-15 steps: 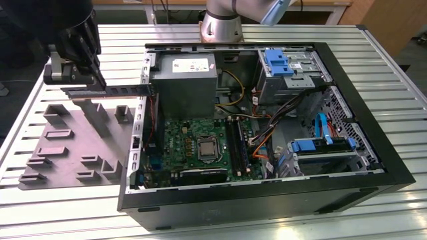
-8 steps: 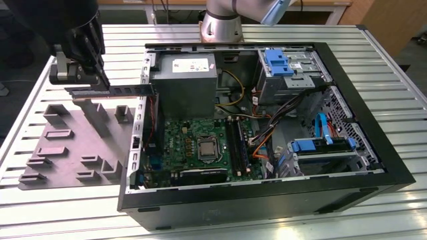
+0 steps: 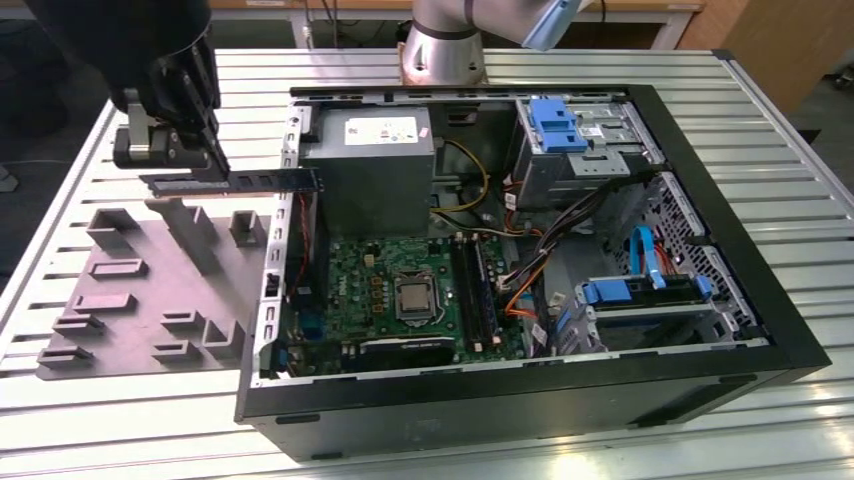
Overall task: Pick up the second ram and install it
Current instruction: 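Pick up the second ram and move it above second insertion slot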
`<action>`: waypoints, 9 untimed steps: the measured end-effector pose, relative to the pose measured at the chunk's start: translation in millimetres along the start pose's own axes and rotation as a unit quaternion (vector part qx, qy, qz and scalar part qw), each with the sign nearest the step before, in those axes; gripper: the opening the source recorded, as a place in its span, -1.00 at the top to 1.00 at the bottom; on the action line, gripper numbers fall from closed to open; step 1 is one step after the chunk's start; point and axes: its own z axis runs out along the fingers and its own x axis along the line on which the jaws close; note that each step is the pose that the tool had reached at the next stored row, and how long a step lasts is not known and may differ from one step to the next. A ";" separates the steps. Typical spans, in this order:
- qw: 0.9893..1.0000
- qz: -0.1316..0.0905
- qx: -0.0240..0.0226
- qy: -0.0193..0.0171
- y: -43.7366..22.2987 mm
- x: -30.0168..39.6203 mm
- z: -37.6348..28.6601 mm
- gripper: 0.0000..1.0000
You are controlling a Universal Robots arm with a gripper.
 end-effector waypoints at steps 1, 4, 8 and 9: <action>1.000 0.000 0.000 0.000 -0.8 0.0 -0.1 0.77; 1.000 0.000 0.000 0.000 -3.1 0.0 -0.2 0.77; 1.000 0.000 0.000 0.000 -5.6 0.0 -0.3 0.77; 1.000 0.000 0.000 0.000 -6.1 0.0 -0.3 0.77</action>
